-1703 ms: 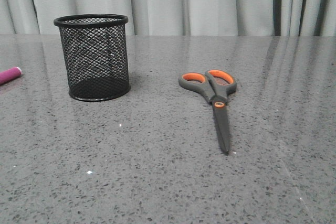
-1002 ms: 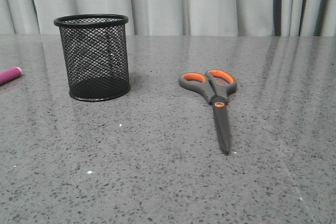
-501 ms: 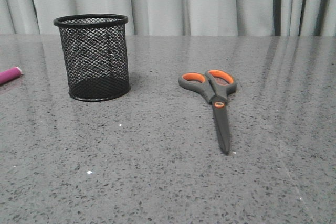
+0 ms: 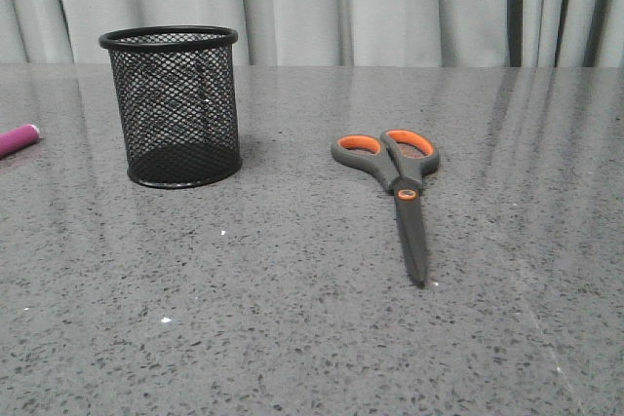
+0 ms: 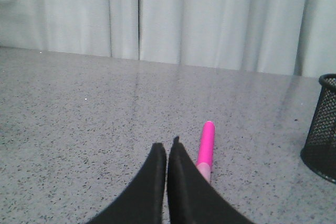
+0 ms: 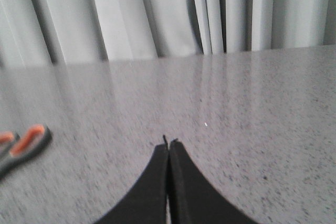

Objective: Put pen and scissors into bin

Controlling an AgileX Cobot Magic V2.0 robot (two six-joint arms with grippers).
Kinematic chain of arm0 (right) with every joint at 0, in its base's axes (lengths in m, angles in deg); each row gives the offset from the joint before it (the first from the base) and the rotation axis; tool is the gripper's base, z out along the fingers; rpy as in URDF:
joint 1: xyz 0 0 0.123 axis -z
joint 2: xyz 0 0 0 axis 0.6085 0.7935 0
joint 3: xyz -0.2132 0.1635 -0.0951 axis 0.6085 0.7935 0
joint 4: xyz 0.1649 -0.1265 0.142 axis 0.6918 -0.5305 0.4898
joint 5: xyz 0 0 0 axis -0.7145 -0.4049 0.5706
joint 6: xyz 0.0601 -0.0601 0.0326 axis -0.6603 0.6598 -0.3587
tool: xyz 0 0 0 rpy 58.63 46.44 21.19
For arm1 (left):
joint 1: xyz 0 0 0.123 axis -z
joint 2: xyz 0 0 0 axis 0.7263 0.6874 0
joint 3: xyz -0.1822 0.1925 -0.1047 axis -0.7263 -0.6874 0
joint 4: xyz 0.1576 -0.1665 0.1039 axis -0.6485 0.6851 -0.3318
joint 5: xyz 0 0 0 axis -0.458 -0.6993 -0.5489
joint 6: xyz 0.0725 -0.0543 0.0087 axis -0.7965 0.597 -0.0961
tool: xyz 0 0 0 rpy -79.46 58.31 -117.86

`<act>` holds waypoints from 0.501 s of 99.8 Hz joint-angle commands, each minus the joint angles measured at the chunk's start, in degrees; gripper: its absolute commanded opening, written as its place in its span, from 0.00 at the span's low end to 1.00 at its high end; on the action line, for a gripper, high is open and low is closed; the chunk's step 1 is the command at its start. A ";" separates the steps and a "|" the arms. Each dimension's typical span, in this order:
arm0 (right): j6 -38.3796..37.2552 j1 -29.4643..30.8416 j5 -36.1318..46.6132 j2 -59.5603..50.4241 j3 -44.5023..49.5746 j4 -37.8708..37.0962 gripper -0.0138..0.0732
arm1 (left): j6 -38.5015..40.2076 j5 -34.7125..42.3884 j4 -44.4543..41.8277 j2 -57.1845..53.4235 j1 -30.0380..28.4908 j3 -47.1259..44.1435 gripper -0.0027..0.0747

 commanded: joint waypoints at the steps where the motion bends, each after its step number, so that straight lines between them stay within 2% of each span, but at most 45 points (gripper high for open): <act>1: 0.21 0.48 7.65 -1.08 1.07 5.09 0.07 | 0.59 6.02 3.89 -1.61 0.10 -1.34 0.01; 11: 0.21 0.48 8.85 -1.08 1.07 9.51 0.07 | 0.59 6.63 11.44 -1.61 0.10 -1.34 0.01; 22: 0.10 0.48 8.85 -1.08 1.07 10.50 0.07 | 0.59 8.81 18.82 -1.61 0.10 -1.34 0.01; 50: -1.42 0.48 8.95 -1.08 1.07 12.39 0.07 | 0.59 11.00 25.84 -1.61 0.10 -1.12 0.01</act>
